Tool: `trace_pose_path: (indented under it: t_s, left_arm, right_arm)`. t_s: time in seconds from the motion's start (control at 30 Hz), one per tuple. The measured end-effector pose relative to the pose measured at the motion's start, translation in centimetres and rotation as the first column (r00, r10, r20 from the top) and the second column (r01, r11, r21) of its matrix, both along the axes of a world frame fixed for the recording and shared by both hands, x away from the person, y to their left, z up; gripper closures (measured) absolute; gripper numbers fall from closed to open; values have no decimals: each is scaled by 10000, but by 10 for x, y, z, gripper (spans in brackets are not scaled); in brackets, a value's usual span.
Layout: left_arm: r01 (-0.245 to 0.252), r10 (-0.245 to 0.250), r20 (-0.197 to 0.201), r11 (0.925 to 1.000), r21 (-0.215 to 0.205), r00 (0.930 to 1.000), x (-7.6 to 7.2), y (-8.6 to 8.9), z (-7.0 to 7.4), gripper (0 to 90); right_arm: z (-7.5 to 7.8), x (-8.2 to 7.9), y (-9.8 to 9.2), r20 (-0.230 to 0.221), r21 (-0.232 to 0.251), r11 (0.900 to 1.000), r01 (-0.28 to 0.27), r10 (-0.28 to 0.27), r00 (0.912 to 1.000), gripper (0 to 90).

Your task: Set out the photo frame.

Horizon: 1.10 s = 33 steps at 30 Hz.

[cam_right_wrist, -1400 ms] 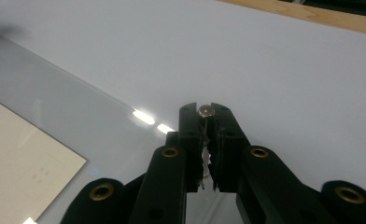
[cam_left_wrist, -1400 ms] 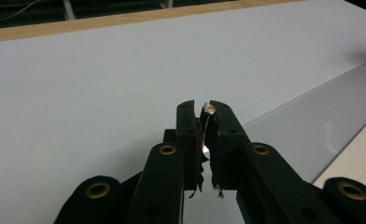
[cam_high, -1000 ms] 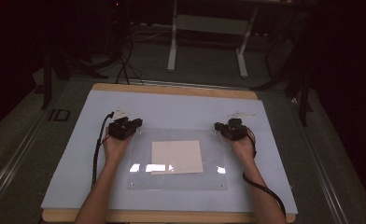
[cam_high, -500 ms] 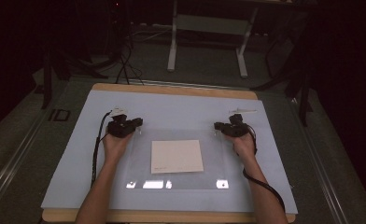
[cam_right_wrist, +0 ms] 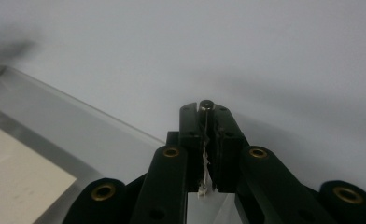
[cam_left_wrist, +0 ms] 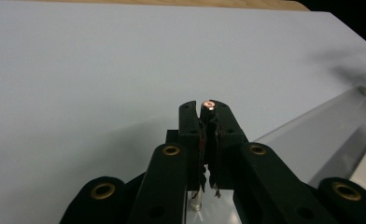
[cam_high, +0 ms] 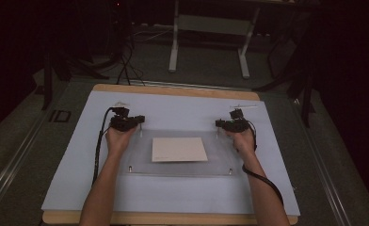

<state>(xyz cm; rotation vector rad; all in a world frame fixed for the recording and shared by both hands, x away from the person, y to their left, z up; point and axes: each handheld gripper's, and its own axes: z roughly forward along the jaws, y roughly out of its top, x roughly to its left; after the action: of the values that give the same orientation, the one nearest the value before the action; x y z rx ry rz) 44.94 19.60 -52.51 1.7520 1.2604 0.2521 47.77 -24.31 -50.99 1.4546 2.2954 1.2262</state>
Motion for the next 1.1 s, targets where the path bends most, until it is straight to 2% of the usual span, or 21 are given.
trace_pose_path:
  t_s: [0.1, 0.17, 0.3, 0.43, 0.53, 0.63, 0.77, 0.87, 1.03, 1.1]
  left_arm:
    - [-293, 290, -320, 9995, -88, 9991, 5, -2, 1, 854]
    - [-537, 531, -544, 9985, -90, 9971, 8, -4, 1, 855]
    - [-703, 687, -626, 9972, -244, 9957, 10, -4, 0, 854]
    - [-685, 671, -611, 9974, -217, 9959, 10, -4, 0, 854]
    - [-689, 678, -619, 9975, -156, 9958, 9, -5, 0, 854]
    - [-736, 726, -658, 9972, -136, 9952, 10, -5, 1, 854]
    - [-753, 741, -673, 9970, -156, 9950, 10, -5, 0, 854]
    - [-761, 748, -688, 9970, -167, 9948, 10, -5, 0, 854]
    - [-763, 751, -700, 9970, -155, 9947, 10, -6, 0, 854]
    - [-757, 745, -698, 9970, -157, 9948, 10, -5, 0, 854]
  right_arm:
    - [1, 3, 1, -125, -66, 9999, 79, -80, 9999, 841]
    - [1, 6, 1, -321, -119, 9993, 353, -357, 9988, 772]
    - [7, 2, -1, -198, -425, 9971, 637, -646, 9977, 686]
    - [20, -9, -4, 42, -551, 9980, 299, -297, 9996, 653]
    - [29, -17, -6, 211, -420, 9991, 48, -39, 9998, 642]
    - [38, -28, -4, 336, -328, 9981, -515, 526, 9981, 636]
    - [46, -44, 0, 414, -209, 9929, -1174, 1182, 9921, 667]
    - [52, -54, 2, 480, -35, 9875, -1577, 1577, 9863, 744]
    - [61, -70, 8, 594, -282, 9800, -1970, 1984, 9783, 889]
    - [65, -75, 11, 623, -331, 9750, -2197, 2214, 9732, 897]
